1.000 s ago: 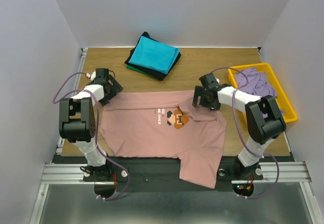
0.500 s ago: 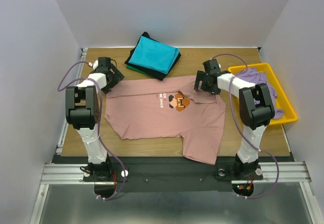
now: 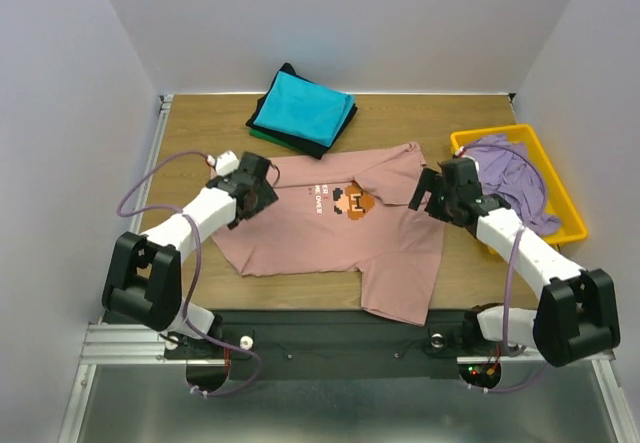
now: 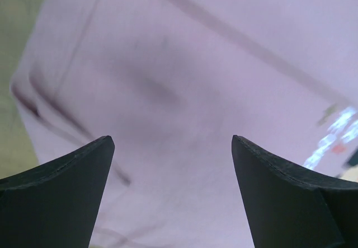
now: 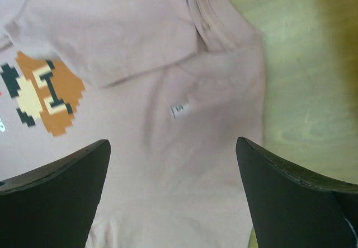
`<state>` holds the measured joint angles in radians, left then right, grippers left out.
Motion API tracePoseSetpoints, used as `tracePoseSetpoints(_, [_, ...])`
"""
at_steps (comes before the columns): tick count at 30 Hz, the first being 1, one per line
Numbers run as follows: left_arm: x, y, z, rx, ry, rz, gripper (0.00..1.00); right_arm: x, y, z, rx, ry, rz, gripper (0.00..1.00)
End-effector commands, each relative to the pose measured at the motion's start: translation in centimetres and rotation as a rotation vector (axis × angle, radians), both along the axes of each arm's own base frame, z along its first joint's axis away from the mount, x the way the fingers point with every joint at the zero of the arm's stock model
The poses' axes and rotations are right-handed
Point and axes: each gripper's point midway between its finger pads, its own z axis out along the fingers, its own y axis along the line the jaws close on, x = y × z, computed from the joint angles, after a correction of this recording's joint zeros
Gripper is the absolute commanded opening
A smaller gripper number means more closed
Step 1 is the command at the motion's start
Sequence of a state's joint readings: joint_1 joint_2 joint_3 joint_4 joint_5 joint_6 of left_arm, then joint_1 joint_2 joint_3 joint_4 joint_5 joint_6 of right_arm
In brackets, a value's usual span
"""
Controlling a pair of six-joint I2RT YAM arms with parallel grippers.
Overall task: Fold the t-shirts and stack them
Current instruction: Fold the tshirt
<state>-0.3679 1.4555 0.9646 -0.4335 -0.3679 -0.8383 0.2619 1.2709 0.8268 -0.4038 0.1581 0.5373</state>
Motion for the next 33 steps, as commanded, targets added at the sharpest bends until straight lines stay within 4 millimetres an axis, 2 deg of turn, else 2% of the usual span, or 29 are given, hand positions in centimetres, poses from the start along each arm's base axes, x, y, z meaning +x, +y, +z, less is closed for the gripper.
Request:
tracePoseSetpoints(1, [-6.4, 0.7, -2.4, 0.062, 0.123, 0.039, 0.98, -2.2, -0.5, -0.6, 0.049, -0.014, -0.056, 1.00])
tracePoseSetpoints(2, [-7.8, 0.1, -3.2, 0.062, 0.140, 0.030, 0.97, -2.5, -0.6, -0.6, 0.050, -0.019, -0.054, 1.00])
tracePoseSetpoints(5, [-10.0, 1.0, -4.0, 0.084, 0.168, 0.058, 0.94, -3.2, -0.8, 0.0, 0.060, -0.053, -0.053, 1.00])
tracePoseSetpoints(10, [-11.6, 2.0, -5.6, 0.113, 0.207, 0.075, 0.83, -3.6, -1.0, 0.6, 0.059, -0.081, -0.052, 1.00])
tracePoseSetpoints(15, [-11.4, 1.7, -6.0, 0.112, 0.211, 0.062, 0.79, -3.6, -1.1, 0.3, 0.053, -0.071, -0.052, 1.00])
tracePoseSetpoints(26, [-9.5, 1.2, -4.3, 0.160, 0.196, 0.005, 0.79, -3.6, -1.3, 0.0, 0.037, -0.065, -0.057, 1.00])
tracePoseSetpoints(27, [-9.4, 1.2, -4.2, 0.168, 0.195, 0.003, 0.73, -3.6, -1.3, 0.0, 0.036, -0.065, -0.055, 1.00])
tracePoseSetpoints(28, [-9.4, 1.1, -4.3, 0.169, 0.200, -0.008, 0.72, -3.6, -1.3, 0.0, 0.036, -0.066, -0.057, 1.00])
tracePoseSetpoints(33, [-9.5, 0.8, -4.6, 0.194, 0.231, -0.034, 0.72, -3.6, -1.5, -0.2, 0.028, -0.059, -0.058, 1.00])
